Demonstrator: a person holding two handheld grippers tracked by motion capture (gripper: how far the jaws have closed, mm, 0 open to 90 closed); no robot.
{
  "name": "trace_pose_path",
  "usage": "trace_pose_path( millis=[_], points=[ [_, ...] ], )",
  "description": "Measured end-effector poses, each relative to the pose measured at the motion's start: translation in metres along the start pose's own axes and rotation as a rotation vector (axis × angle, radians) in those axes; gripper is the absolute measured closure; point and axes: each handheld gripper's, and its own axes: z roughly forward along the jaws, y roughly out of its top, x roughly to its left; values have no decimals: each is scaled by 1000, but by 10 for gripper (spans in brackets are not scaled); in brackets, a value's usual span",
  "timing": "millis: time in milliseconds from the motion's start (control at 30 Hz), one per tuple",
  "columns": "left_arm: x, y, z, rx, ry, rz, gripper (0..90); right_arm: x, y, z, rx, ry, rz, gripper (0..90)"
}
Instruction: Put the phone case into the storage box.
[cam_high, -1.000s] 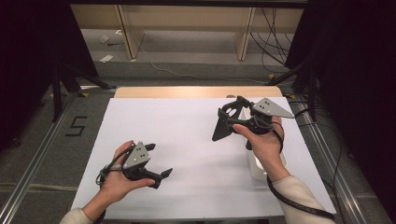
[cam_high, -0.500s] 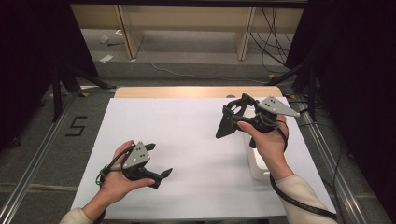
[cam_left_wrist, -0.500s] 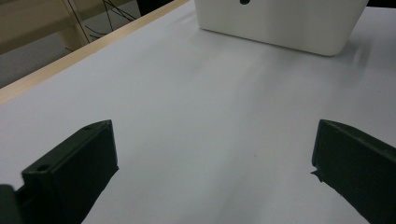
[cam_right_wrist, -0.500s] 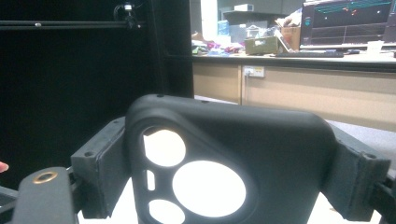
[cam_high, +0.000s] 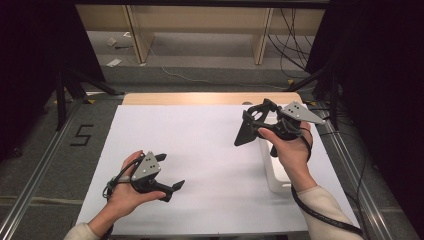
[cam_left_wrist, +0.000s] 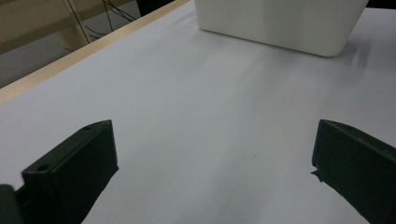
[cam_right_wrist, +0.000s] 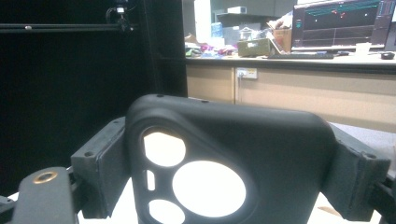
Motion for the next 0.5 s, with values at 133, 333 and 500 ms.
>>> trace_pose_path(
  millis=[133,333,500],
  points=[
    [0,0,0,0,0,0,0,-2,1,-1,-2,-6,-1,158],
    [0,0,0,-1,0,0,0,-4,2,-2,-4,-14,5,158],
    [0,0,0,-1,1,-1,0,-7,3,-4,-12,-25,2,158]
  ],
)
